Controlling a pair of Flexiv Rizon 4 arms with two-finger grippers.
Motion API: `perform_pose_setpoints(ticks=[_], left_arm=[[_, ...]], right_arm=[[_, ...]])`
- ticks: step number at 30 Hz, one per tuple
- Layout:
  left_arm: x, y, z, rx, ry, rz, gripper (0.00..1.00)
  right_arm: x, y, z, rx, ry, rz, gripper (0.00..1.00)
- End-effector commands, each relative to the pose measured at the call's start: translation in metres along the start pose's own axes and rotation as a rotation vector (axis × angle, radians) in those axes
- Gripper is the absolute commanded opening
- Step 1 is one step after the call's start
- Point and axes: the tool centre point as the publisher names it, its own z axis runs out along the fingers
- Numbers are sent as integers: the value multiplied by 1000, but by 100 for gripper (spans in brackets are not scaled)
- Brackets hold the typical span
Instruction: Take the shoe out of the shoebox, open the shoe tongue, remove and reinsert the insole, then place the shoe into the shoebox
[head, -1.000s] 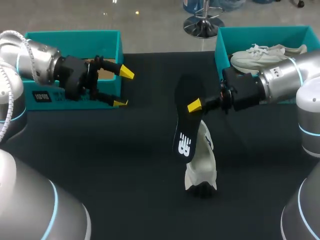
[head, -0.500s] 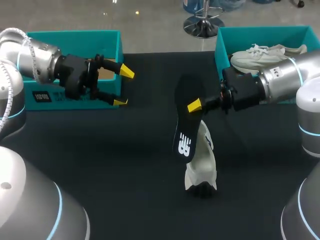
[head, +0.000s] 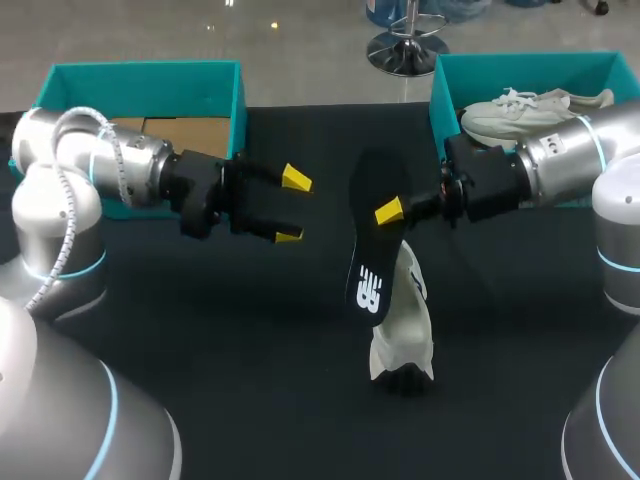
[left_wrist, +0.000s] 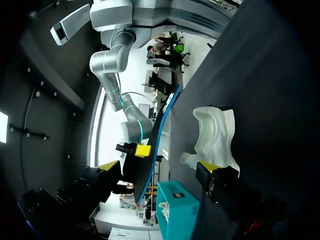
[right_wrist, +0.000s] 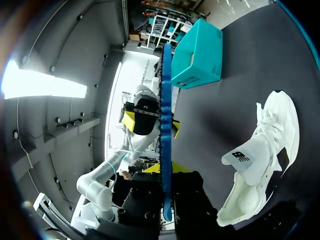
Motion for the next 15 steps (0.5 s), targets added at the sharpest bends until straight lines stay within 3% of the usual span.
perform_pose_setpoints(ticks=[1,8,15], left_arm=[[0,14,40,19,-16,-9,100],[-5,25,65,28,-14,22,100],[1,27,71,11,-60,25,100]], right_arm=[[0,0,1,0,-3,1,0],[0,0,1,0,-3,1,0],[0,0,1,0,-3,1,0]])
